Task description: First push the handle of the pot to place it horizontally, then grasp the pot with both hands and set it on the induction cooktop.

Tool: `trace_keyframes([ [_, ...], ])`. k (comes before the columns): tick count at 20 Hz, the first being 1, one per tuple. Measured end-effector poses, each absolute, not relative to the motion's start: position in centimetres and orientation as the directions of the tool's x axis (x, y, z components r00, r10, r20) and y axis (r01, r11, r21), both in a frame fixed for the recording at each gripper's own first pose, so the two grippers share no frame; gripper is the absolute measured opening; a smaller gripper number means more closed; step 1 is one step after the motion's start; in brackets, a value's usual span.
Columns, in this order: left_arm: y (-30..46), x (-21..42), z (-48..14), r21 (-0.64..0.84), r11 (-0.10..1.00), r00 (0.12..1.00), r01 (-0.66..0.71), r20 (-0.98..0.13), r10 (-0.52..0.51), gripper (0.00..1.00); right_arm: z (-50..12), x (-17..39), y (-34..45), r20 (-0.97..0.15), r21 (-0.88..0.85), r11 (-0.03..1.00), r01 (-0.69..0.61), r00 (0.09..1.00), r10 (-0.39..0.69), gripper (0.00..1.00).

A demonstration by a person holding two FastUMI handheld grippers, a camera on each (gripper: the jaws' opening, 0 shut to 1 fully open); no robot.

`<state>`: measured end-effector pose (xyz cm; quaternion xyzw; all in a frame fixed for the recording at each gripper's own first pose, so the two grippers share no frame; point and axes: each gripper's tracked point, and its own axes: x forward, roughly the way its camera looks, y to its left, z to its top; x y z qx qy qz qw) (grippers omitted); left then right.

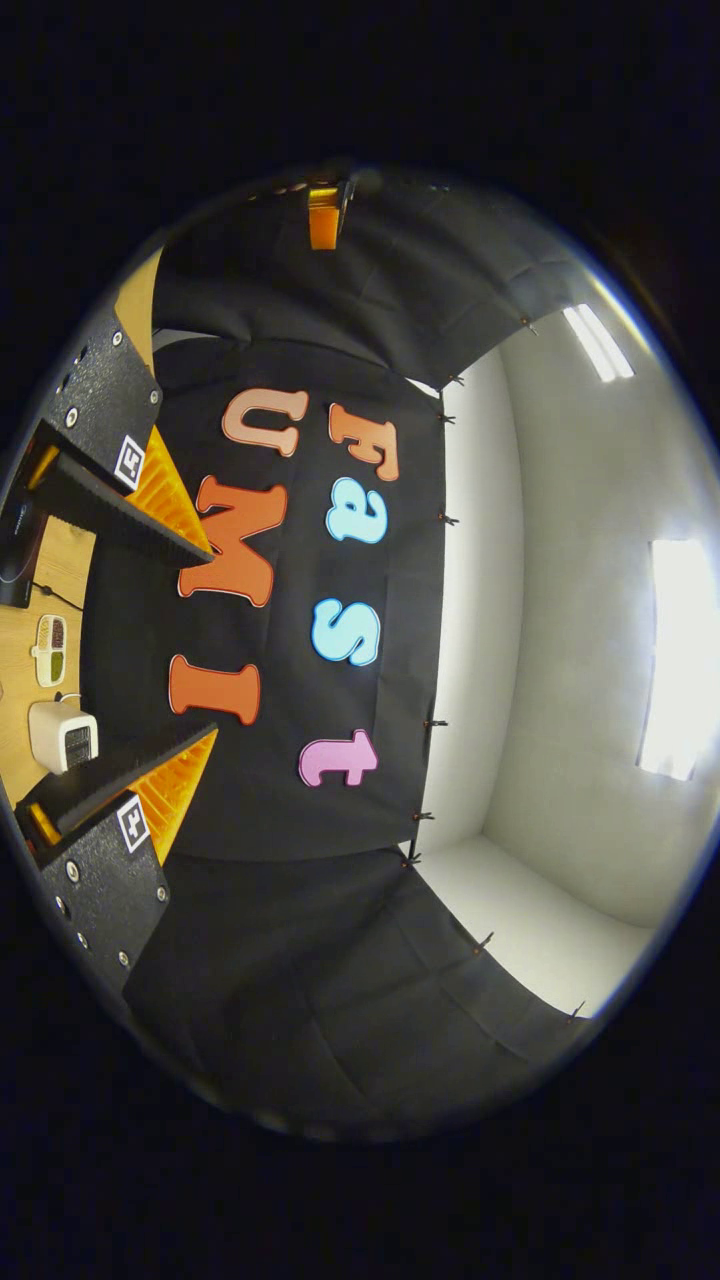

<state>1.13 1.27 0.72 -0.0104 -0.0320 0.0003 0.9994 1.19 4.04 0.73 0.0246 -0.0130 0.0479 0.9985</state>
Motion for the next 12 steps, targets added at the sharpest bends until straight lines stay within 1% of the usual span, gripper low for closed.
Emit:
trace_keyframes([
  [4,1.1,1.1,0.0,-0.028,1.000,0.999,0.003,0.047,-0.002,0.81,1.6,1.0,4.7,0.048,0.047,0.992,-0.118,0.992,0.115,0.95],
  [8,-0.1,2.0,-1.4,-0.043,0.996,0.997,0.077,0.029,-0.076,0.82,1.0,0.7,5.0,0.051,0.050,0.990,-0.131,0.990,0.128,0.95],
  [10,-0.1,2.4,-2.5,-0.048,0.995,0.996,0.089,0.010,-0.088,0.82,0.7,0.5,5.1,0.048,0.044,0.990,-0.134,0.990,0.132,0.94],
  [11,-0.1,2.3,-3.0,-0.052,0.994,0.996,0.093,-0.006,-0.094,0.81,0.5,0.4,5.0,0.050,0.043,0.990,-0.131,0.990,0.129,0.94],
  [12,-0.5,2.0,-3.7,-0.057,0.993,0.994,0.106,-0.022,-0.107,0.82,0.5,0.3,4.9,0.054,0.043,0.991,-0.128,0.991,0.126,0.95],
])
